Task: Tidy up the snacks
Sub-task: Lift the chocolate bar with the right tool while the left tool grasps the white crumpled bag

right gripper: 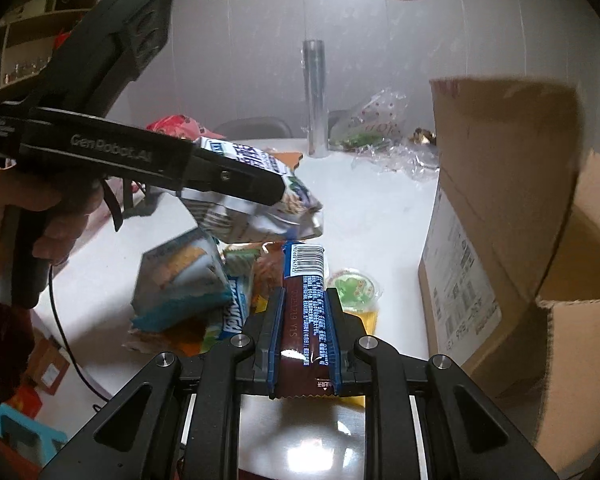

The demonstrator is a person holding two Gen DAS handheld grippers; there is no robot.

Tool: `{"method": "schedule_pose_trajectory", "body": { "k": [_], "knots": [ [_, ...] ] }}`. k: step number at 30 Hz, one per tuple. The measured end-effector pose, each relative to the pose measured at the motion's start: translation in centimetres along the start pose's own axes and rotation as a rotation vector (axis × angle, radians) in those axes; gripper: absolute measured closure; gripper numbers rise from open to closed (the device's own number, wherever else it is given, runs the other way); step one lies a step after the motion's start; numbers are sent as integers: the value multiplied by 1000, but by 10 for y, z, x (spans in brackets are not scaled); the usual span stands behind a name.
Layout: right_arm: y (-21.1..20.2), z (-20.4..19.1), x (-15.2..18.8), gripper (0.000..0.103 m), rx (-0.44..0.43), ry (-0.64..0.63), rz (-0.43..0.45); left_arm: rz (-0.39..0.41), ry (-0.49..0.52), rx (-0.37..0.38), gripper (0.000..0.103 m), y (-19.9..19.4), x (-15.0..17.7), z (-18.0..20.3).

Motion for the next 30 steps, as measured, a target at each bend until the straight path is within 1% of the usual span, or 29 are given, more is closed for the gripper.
{"method": "schedule_pose_trajectory", "body": {
  "k": [4,10,16,18,21,22,23,24,26,27,28,29,30],
  "knots": [
    [-20,-12,-6,89,5,-24,41,58,-7,-14,57,-28,0,0],
    [-43,-30,-33,89,-4,-83,110,147,-12,-49,59,-67,-2,-4],
    [-62,-39,-55,89,13,-126,161,225,-28,-80,63,-94,-9,-11],
    [-60,-38,-65,89,17,-135,172,242,-28,-87,65,-100,-12,-12],
    [-64,-38,-74,89,24,-150,187,271,-30,-90,70,-108,-18,-12],
    [-66,-37,-78,89,27,-153,195,278,-26,-89,74,-110,-20,-10],
    [-67,-36,-82,89,30,-155,203,287,-17,-95,81,-111,-23,-9],
    [-68,-34,-86,89,33,-157,211,288,-6,-99,82,-110,-25,-8],
    [-68,-29,-94,89,49,-162,220,225,5,-69,83,-91,-23,-7],
    [-67,-26,-97,89,52,-159,219,201,6,-67,83,-80,-19,-10],
    [-66,-25,-98,89,52,-158,217,172,-4,-80,84,-65,-12,-15],
    [-66,-24,-97,89,54,-158,216,125,-25,-86,85,-47,-3,-21],
    [-66,-23,-97,89,56,-157,216,132,-41,-94,85,-40,1,-26]
  ]
}}
Point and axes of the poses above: each gripper's, at about its wrist camera, not at the fingertips, and y roughly the way its jaws point, z to its right, x to its underside, the point moved 9 cm from there along y, roughly the way its jaws point, and after that the axes turned 2 degrees about z, right-handed, at the moved point
